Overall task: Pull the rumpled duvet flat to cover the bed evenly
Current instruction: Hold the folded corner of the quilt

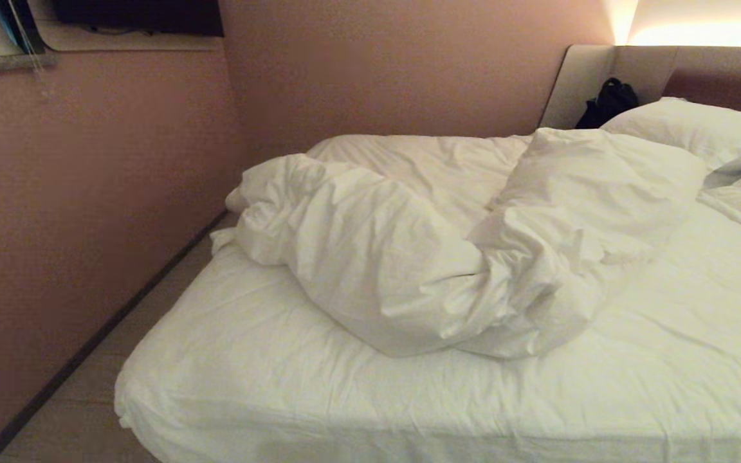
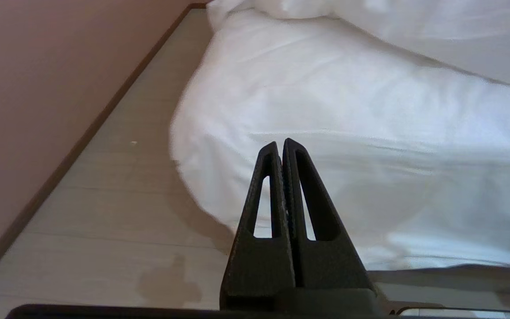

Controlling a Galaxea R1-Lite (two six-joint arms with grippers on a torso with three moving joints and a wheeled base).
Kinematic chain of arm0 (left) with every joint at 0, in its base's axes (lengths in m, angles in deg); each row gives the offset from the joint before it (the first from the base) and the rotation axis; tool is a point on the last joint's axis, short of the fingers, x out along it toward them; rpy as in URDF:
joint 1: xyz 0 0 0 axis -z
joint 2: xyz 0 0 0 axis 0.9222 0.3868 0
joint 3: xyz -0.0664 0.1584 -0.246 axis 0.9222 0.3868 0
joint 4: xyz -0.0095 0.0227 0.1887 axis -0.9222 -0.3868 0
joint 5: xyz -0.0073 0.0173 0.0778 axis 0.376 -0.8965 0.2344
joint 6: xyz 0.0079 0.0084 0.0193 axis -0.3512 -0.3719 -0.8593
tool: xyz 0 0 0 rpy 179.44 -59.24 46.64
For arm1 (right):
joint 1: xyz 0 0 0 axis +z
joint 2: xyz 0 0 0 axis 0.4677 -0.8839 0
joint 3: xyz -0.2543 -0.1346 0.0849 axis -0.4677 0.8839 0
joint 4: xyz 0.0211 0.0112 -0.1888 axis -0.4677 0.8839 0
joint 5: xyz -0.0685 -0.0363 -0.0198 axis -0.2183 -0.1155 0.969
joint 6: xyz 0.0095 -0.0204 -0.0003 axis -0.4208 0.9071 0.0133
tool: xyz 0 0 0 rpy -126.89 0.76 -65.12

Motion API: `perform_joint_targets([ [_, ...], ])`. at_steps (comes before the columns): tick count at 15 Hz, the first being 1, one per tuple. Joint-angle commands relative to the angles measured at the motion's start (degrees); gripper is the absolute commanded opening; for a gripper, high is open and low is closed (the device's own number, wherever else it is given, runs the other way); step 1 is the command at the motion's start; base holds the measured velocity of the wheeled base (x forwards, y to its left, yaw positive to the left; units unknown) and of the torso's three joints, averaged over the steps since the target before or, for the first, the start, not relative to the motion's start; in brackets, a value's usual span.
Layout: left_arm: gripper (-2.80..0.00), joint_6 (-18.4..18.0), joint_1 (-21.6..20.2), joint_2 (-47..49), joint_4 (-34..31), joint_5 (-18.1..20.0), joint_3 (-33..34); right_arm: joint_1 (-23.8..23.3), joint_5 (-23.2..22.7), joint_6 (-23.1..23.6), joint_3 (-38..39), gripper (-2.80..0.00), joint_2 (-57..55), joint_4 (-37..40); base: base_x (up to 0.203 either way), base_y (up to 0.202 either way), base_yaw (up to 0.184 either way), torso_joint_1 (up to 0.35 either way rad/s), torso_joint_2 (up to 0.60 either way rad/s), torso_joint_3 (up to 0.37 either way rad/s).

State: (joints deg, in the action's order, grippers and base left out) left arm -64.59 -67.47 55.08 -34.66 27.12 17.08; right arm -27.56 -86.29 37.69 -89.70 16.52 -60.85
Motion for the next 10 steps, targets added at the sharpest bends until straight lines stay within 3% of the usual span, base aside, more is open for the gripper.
perform_joint_targets([
  [1,-2.80,-0.01,-0.04,0.07,-0.02,-0.02,0.06,0.02,0.00,0.00,0.00,-2.80,-0.07,-0.03,0.000,-0.197,0.000,0.003,0.01,-0.001],
  [10,-2.80,-0.09,-0.04,0.00,-0.01,-0.02,-0.03,0.02,0.00,0.00,0.00,-2.80,-0.07,-0.03,0.000,-0.194,-0.002,0.002,0.00,0.002],
])
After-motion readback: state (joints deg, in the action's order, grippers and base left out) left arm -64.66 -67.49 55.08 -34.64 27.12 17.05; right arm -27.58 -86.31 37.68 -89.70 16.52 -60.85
